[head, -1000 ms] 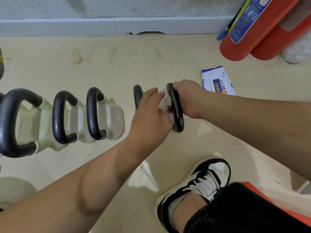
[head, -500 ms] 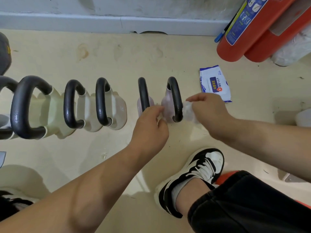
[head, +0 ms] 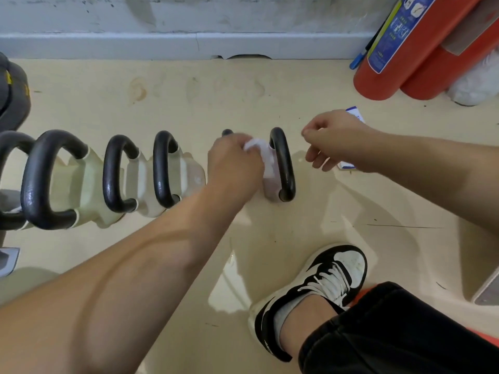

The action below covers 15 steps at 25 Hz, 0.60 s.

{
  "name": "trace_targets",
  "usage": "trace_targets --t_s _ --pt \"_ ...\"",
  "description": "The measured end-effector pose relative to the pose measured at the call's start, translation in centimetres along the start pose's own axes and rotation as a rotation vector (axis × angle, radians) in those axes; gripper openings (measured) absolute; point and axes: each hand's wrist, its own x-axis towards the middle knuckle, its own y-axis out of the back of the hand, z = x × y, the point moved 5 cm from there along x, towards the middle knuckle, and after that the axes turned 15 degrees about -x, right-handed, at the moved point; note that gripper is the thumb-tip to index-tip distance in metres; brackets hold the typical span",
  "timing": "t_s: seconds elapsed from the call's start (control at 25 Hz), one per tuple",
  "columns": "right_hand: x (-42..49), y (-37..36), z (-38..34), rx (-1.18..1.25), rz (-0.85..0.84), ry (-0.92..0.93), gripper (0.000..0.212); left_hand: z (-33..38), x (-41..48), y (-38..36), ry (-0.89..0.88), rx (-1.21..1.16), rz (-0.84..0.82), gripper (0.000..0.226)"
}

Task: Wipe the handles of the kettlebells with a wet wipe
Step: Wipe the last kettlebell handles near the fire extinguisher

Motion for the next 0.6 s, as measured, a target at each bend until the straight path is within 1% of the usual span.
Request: trace_targets --t_s 0.04,0.08,0.12,0.16,0.2,0.24,0.28,0.32,0.4,0.44,0.52,0.56,0.6 --pt "0.8 0.0 0.6 0.038 -0.003 -0.041 0.027 0.6 0.6 -0.7 -0.026 0.073 0.003 0.019" --pt "1.4 -0.3 1.1 0.070 -0.027 -0.068 0.031 0.5 0.9 -2.1 -0.007 0.112 -0.044 0.019" --pt "1.8 -0.7 1.4 0.065 -0.055 -0.080 0.035 0.0 0.7 -3.9 0.052 0.115 -0.118 0.020" --pt "2.2 -1.1 1.6 0.042 -0.076 -0.078 0.038 -1.3 0.2 -5.8 0.134 0.060 -0.187 0.024" --pt "2.5 -1.4 1.7 0.031 -0.085 -0.068 0.040 -2.4 -0.9 -7.1 0.214 -0.033 -0.223 0.031" --pt "2.8 -1.6 1.7 0.040 -0.083 -0.060 0.042 -3.6 -2.0 -7.9 0.245 -0.117 -0.217 0.038" --pt "3.0 -1.6 1.8 0.057 -0.077 -0.060 0.043 -4.5 -3.2 -8.0 0.231 -0.164 -0.192 0.045" --pt "3.2 -1.5 2.1 0.061 -0.072 -0.066 0.043 -5.6 -4.4 -7.9 0.208 -0.162 -0.176 0.050" --pt "3.5 -1.2 2.5 0.026 -0.080 -0.097 0.040 -7.0 -7.0 -7.0 0.225 -0.135 -0.178 0.057" --pt "3.6 -1.1 2.8 0.022 -0.087 -0.106 0.039 -7.1 -8.0 -6.4 0.261 -0.168 -0.187 0.056" --pt "4.1 -1.0 3.3 0.057 -0.096 -0.108 0.040 -5.8 -7.1 -6.6 0.335 -0.270 -0.196 0.051" --pt "4.2 -1.1 3.4 0.069 -0.102 -0.113 0.040 -4.6 -5.4 -6.9 0.321 -0.302 -0.182 0.047" --pt "4.3 -1.3 3.6 0.073 -0.106 -0.122 0.041 -3.4 -3.2 -7.2 0.324 -0.320 -0.120 0.040"
